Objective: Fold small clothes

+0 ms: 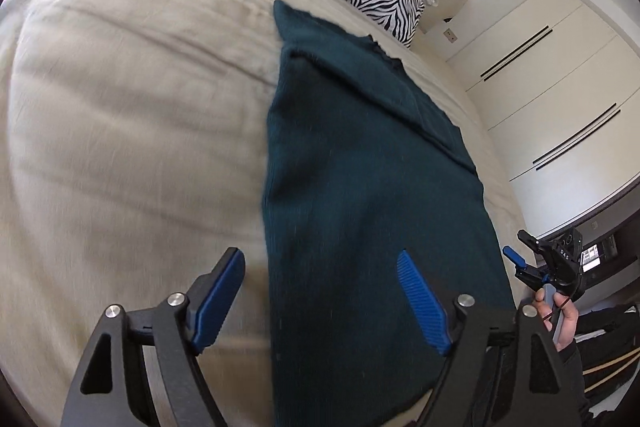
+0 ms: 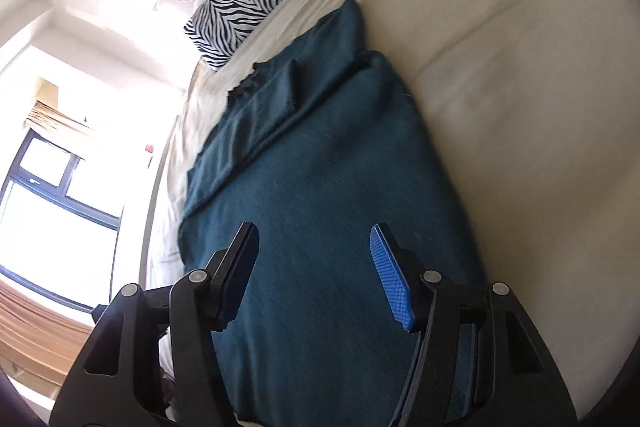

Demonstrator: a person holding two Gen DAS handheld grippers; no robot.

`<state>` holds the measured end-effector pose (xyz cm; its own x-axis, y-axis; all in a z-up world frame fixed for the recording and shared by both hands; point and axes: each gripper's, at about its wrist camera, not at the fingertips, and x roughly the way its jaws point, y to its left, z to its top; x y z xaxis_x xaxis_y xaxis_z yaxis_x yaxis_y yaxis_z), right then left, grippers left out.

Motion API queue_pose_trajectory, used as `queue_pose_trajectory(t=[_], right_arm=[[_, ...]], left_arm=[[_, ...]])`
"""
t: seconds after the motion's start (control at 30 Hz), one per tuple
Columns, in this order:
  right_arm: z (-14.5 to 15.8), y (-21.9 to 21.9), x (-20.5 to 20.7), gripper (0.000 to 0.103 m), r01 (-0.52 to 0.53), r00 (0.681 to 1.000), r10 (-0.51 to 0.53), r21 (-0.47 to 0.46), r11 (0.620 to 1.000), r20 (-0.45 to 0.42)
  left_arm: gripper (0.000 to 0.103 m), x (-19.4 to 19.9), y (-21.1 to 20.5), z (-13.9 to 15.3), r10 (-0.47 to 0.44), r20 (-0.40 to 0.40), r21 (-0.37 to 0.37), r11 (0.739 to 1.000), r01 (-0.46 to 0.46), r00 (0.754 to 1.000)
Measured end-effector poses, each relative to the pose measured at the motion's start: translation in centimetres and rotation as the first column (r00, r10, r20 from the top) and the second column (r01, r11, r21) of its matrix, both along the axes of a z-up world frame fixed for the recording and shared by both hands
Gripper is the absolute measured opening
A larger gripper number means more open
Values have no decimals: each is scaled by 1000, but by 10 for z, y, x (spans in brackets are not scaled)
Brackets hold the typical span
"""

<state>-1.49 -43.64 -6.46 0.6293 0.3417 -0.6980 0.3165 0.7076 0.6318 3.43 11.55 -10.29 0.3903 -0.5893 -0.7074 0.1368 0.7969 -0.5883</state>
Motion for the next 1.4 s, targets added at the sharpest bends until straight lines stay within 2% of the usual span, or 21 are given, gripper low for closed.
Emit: queue_pose_trajectory(t=[0.17, 0.33, 0.53, 0.73, 0.9, 1.03, 1.07, 1.13, 1.2, 1.27, 1.4], right_arm=[[-7, -19, -68, 58, 35, 999, -36, -7, 999, -30], [-17, -32, -104, 58, 76, 996, -77, -26, 997, -53], [-16, -28, -105, 58, 45, 996, -49, -50, 998, -72], [-10, -25, -110, 58, 52, 994, -58, -65, 997, -92], [-3, -34, -125, 58, 87, 988, -98, -95, 992, -116], [-13, -36, -133, 57, 83, 980, -97, -88, 993, -172], [-15, -35, -134, 56, 82, 979, -95, -76, 994, -178], [-19, -29, -134, 56, 63, 981, -73, -60, 996, -182], [-20, -23, -131, 54, 41, 982, -50, -53, 998, -184], [-22, -18, -127, 49, 23, 982, -31, -43, 999, -188], [-22, -10, -118, 25, -11, 978, 2, -43, 999, -207]], left_arm=[[80, -41, 3, -4, 3, -19, -14, 1000, -3, 1000], [80, -53, 5, -7, -6, -50, -20, 1000, 5, 999], [77, -59, 4, -12, -39, -81, -29, 999, 37, 996], [59, -57, 6, -17, -45, -126, -18, 999, 43, 991], [60, -55, 3, -18, -59, -134, -10, 998, 58, 989], [60, -51, -5, -16, -69, -134, 17, 997, 72, 989], [58, -52, -5, -16, -71, -132, 23, 997, 74, 989], [46, -52, -6, -16, -77, -134, 37, 996, 82, 988], [13, -53, -5, -21, -81, -156, 34, 996, 87, 984], [11, -54, -4, -25, -85, -165, 19, 996, 89, 983], [9, -57, -7, -20, -90, -147, 29, 995, 95, 985]])
